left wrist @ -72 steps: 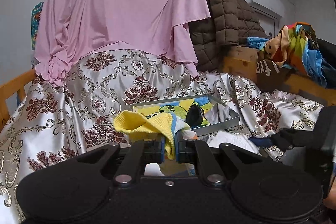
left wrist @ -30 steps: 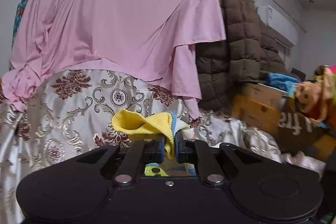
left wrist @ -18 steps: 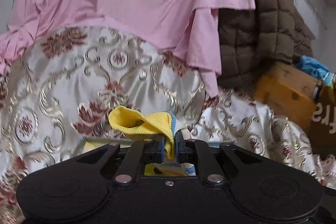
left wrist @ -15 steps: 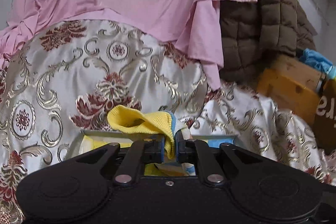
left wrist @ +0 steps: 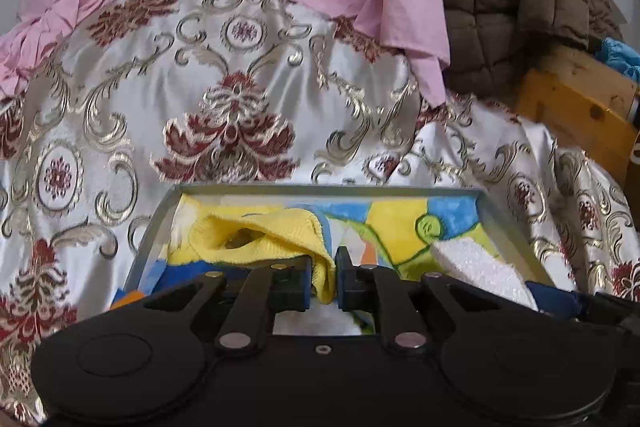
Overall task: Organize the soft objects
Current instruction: 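Open both tools to drop the sock and mitten into the tray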
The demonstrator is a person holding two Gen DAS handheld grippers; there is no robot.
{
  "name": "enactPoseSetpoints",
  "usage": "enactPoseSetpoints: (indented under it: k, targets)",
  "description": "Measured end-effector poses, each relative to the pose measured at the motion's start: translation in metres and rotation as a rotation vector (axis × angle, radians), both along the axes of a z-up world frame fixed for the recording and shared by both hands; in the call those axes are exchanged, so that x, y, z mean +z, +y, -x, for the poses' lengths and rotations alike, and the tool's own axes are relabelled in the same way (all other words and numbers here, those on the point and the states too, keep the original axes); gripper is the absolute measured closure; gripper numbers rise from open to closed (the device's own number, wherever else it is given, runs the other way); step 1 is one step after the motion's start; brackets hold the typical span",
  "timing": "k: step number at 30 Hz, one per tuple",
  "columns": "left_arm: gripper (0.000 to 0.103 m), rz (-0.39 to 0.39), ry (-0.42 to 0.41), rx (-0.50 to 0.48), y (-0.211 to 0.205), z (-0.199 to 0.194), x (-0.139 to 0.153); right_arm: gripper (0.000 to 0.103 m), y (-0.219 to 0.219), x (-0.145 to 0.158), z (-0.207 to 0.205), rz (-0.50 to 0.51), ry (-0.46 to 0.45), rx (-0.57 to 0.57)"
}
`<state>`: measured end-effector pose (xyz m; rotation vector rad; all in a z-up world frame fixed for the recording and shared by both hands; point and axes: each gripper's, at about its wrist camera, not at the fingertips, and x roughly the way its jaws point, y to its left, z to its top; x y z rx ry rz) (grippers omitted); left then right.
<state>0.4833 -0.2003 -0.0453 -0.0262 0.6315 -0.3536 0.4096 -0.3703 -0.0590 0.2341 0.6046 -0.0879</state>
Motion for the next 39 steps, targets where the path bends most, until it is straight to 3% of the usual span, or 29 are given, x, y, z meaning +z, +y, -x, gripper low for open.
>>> enactPoseSetpoints:
  k: [19,30,34,39]
  targets:
    - [0.085,-0.036,0.054,0.025,0.003,0.0,-0.009,0.031,-0.004,-0.003,-0.001,-0.026,0.027,0.002]
    - [0.047,-0.058,0.036,0.04,0.007,0.014,0.003,0.017,-0.003,0.004,0.006,-0.028,0.012,-0.009]
    - [0.031,-0.024,0.01,0.057,0.021,0.027,0.015,0.013,-0.005,0.014,0.015,-0.031,-0.013,-0.022]
    - [0.022,0.024,-0.014,0.087,0.043,0.047,0.029,0.008,-0.005,0.031,0.03,-0.024,-0.054,-0.025]
